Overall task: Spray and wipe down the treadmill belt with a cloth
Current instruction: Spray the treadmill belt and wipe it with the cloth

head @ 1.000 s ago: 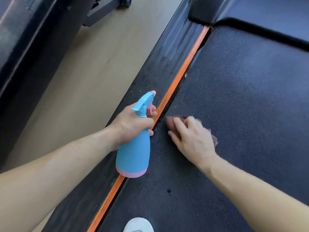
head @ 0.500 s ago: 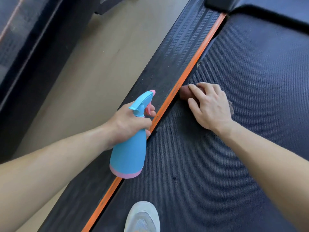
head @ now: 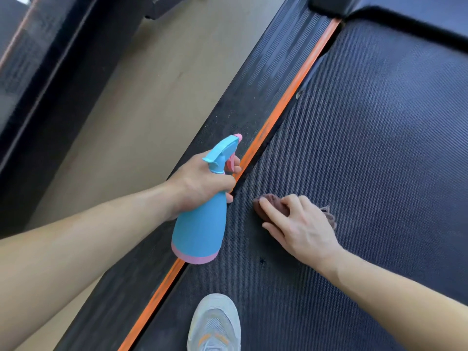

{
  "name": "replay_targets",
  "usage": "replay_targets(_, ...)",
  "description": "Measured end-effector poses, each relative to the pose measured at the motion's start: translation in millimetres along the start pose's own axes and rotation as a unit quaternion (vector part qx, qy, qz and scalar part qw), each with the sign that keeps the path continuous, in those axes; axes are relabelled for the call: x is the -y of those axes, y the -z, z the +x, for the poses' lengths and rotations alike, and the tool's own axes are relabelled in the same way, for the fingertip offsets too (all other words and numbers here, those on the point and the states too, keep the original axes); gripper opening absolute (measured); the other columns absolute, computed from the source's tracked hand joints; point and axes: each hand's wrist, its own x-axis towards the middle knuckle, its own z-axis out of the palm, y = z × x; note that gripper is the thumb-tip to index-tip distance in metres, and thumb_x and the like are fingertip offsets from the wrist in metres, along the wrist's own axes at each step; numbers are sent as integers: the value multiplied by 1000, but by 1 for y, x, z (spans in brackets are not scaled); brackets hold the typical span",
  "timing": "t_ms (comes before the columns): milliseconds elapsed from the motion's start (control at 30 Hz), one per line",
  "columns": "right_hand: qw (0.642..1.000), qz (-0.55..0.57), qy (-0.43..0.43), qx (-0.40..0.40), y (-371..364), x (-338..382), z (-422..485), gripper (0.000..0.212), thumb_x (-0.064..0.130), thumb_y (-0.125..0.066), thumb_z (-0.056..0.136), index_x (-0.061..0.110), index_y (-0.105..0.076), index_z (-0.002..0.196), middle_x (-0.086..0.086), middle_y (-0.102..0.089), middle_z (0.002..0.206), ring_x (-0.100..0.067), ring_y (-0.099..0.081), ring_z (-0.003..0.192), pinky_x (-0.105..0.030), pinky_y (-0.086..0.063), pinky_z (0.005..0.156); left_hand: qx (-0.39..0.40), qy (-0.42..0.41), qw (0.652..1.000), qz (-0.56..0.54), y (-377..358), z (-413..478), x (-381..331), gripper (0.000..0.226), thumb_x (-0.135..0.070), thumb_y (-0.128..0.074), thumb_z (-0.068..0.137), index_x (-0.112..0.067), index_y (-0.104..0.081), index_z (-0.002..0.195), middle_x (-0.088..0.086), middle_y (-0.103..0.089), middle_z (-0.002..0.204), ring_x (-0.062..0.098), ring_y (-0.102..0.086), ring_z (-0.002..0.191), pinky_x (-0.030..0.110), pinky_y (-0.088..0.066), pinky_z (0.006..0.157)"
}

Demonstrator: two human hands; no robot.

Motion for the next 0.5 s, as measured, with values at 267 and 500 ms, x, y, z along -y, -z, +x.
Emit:
replay_targets(267, 972, -82, -200, -96, 9, -41, 99, 37, 41, -52, 100, 22, -56, 132, -19, -53, 104, -35, -53, 82, -42, -47, 59, 6, 3, 1000, 0, -2, -3, 8, 57, -17, -61, 65, -21, -66, 122, -4, -72, 120, 20, -75, 70, 19, -55, 62)
replay_targets(500, 982, -8, -176, -72, -1, 17, 56, 41, 38, -53, 100, 14, -56, 132, -18, -49, 102, -32, -49, 80, -38, -44, 61, -4, 18, 1000, 15, 4, -8, 10, 48, -17, -63, 67, -19, -67, 114, -4, -74, 120, 21, -78, 72, 21, -56, 61)
